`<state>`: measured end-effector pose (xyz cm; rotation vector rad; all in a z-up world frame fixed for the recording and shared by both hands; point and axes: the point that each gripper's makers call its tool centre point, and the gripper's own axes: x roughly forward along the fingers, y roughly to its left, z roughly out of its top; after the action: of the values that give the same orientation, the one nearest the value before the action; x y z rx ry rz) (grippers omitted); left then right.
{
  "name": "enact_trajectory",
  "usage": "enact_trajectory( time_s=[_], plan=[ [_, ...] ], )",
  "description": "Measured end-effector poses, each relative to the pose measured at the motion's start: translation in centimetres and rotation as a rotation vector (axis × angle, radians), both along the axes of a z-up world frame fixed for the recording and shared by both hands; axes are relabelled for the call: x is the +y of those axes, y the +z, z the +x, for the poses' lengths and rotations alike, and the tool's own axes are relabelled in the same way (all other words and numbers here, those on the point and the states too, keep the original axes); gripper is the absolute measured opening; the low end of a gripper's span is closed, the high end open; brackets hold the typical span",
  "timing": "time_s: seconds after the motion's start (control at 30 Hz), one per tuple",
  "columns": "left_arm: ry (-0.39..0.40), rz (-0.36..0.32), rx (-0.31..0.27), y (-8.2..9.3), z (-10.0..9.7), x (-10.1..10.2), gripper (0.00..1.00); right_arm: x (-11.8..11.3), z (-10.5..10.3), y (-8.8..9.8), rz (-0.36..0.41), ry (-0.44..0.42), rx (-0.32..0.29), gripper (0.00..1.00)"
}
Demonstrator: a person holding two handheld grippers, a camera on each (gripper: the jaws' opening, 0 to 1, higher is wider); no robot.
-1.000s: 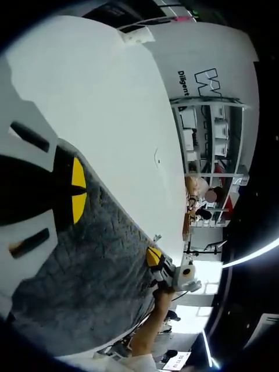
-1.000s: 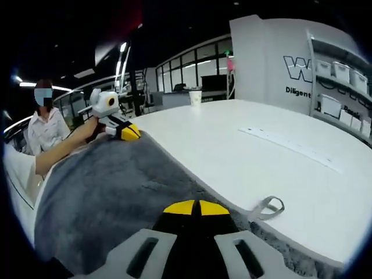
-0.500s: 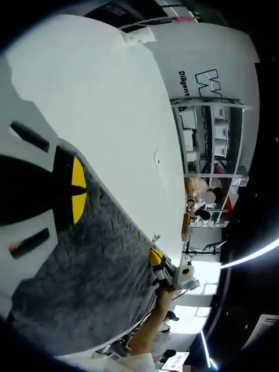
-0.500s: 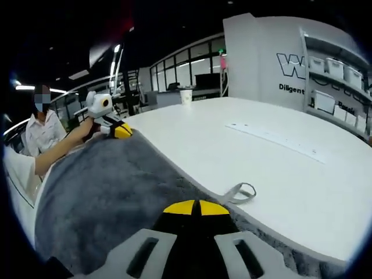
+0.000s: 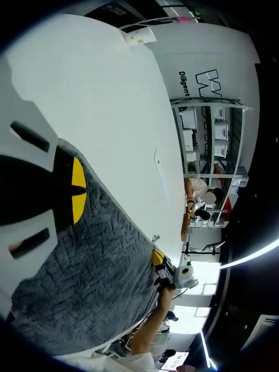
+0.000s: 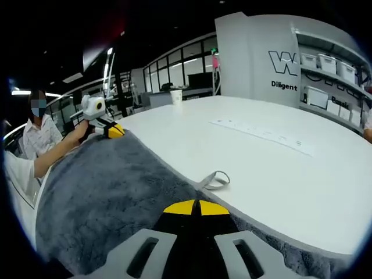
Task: Open the folded towel by lifting each exposed corner and separating the folded layers until the towel lies flat within the target outline without major curled edges
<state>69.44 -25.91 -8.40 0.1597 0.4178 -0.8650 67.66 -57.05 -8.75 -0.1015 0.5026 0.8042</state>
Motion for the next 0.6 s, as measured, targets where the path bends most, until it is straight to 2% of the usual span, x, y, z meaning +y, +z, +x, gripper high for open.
enact_trajectory(
  time_s=[0.13,0.6],
  plan=[
    [0.0,0.0,-0.001,0.0,-0.1,0.0,0.0,-0.8,0.2,0.0,-0.013,-0.007,-0.009,0.0],
    [0.0,-0.004,0.0,0.0,-0.6,-0.2,0.0,-3.6,0.1,0.1,0.021,-0.058,0.005,0.0]
  ],
)
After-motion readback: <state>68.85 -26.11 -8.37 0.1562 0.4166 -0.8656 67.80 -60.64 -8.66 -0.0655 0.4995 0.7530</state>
